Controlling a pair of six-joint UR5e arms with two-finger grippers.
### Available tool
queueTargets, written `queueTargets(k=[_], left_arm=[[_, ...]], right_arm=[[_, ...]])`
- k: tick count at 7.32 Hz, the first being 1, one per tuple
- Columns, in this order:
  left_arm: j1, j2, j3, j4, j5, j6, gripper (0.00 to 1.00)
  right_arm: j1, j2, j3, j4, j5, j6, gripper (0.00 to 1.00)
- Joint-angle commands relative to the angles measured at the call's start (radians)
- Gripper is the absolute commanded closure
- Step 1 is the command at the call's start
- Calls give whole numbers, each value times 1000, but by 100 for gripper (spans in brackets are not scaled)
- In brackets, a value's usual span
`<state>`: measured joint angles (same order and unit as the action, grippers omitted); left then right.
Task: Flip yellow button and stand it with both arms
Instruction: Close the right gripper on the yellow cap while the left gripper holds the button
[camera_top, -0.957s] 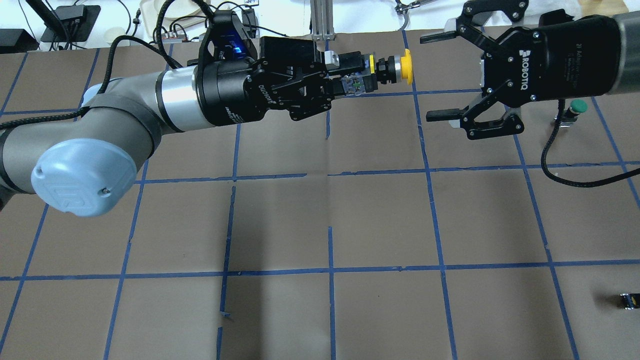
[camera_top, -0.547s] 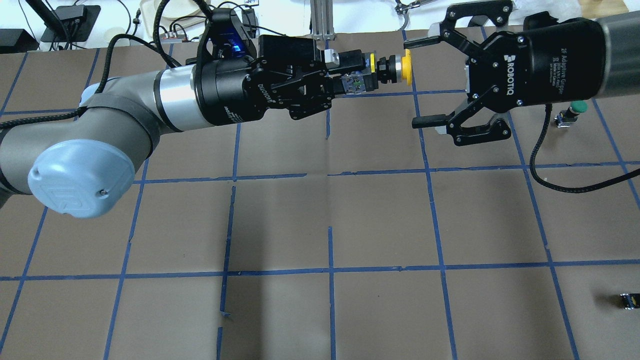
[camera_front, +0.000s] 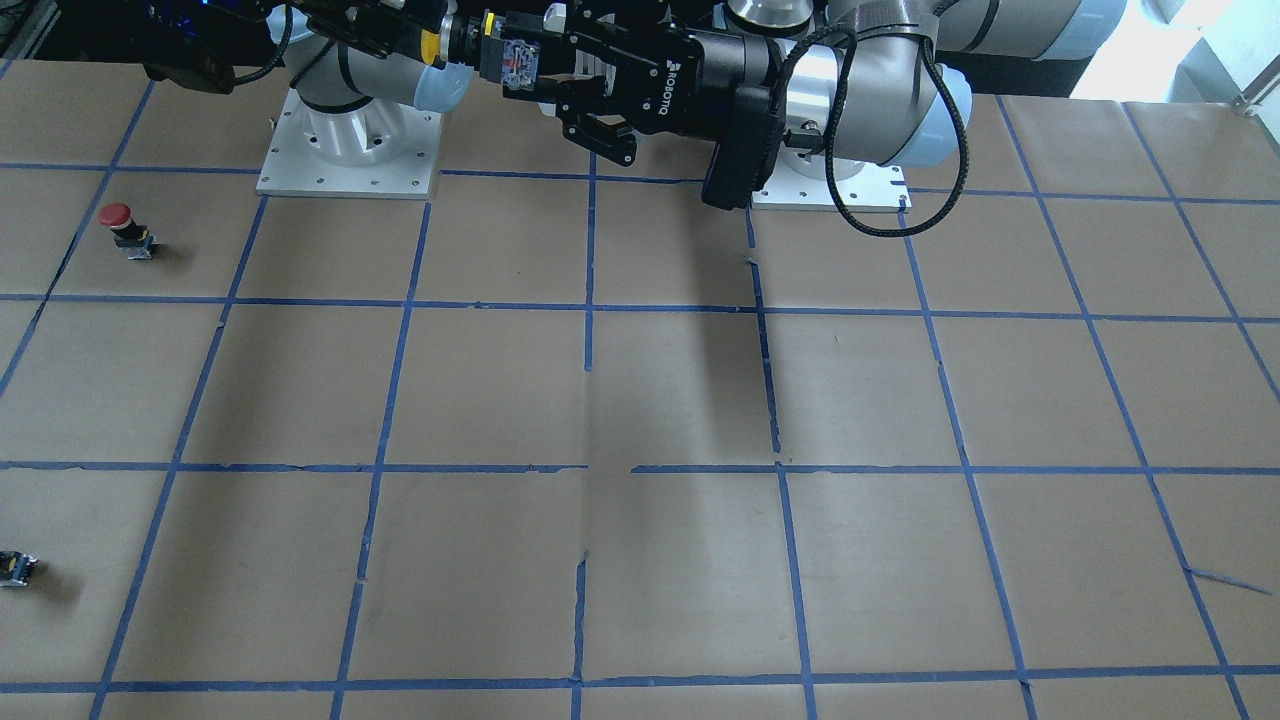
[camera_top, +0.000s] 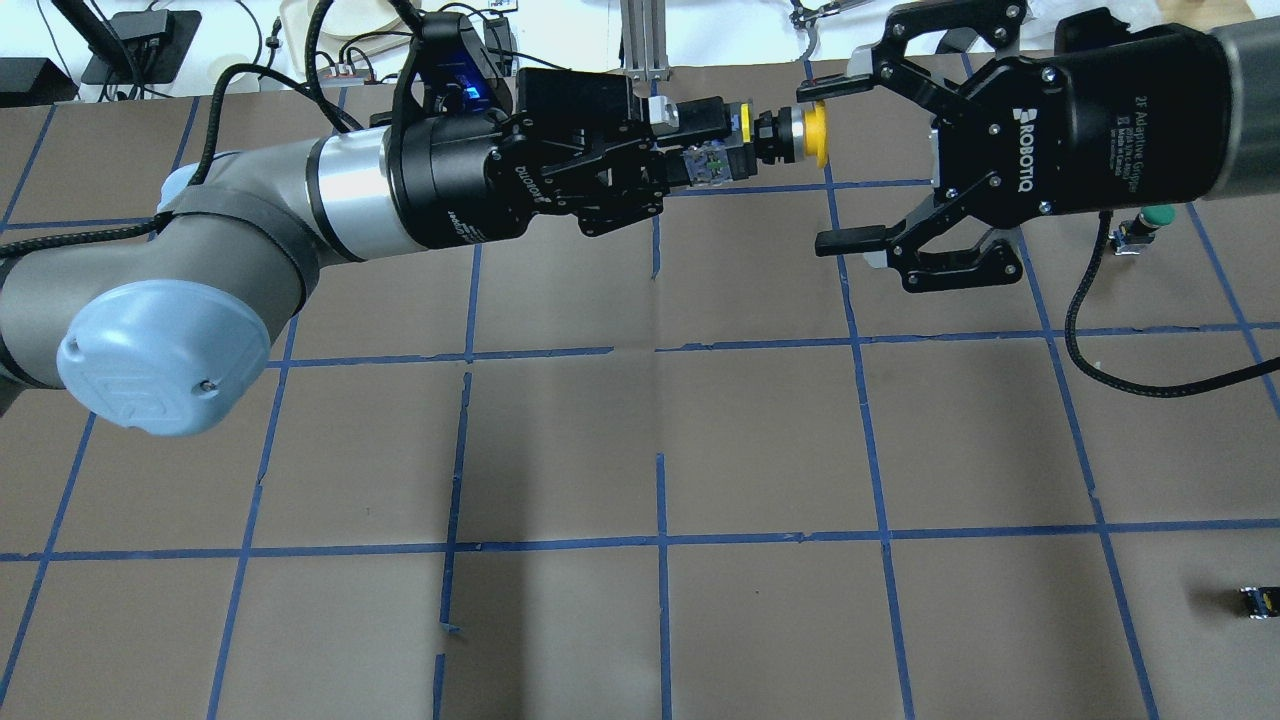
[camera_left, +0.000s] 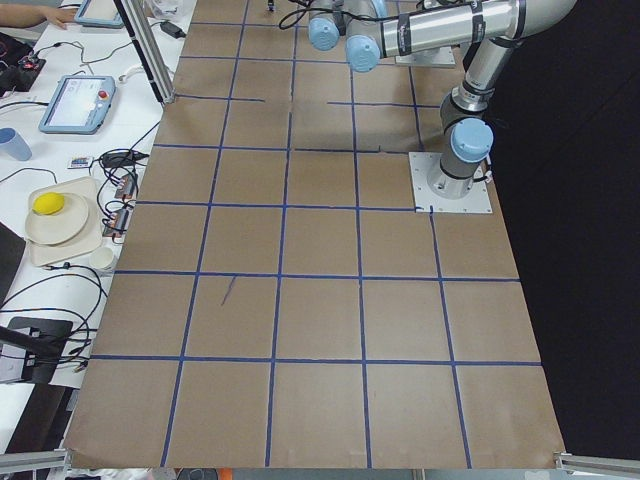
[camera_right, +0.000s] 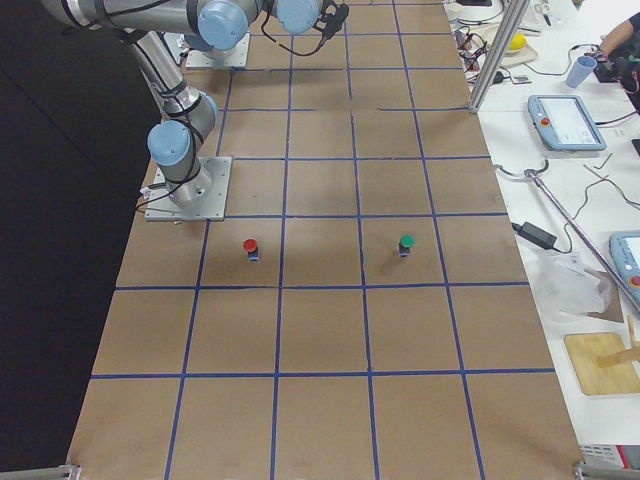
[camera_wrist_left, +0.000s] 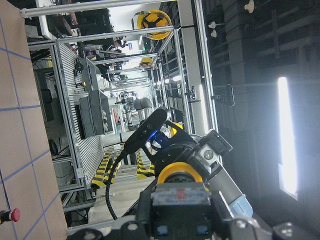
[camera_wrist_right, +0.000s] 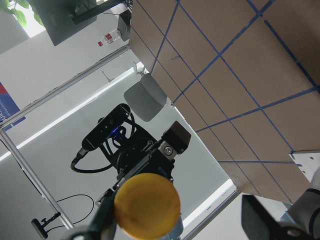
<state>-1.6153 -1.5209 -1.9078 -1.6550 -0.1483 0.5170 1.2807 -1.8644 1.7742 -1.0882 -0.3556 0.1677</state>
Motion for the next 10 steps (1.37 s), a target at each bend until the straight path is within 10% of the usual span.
queueTargets(k=[1,6,8,9,10], left_arm=[[0,-5,-2,10,0,2,83],[0,-4,-2,14,3,3,81],[0,-5,-2,12,9,3,59],[0,-5,-2,14,10,5,6],[0,-5,-2,17,13,5,0]], right_arm=[[0,-12,-1,-2,0,-2,51],[-4,-2,-33,-13,3,-16,64],[-8,-1,-33,-16,4,-16,64],[-8,-1,-33,-16,4,-16,64],[-9,-1,-33,-16,4,-17,64]])
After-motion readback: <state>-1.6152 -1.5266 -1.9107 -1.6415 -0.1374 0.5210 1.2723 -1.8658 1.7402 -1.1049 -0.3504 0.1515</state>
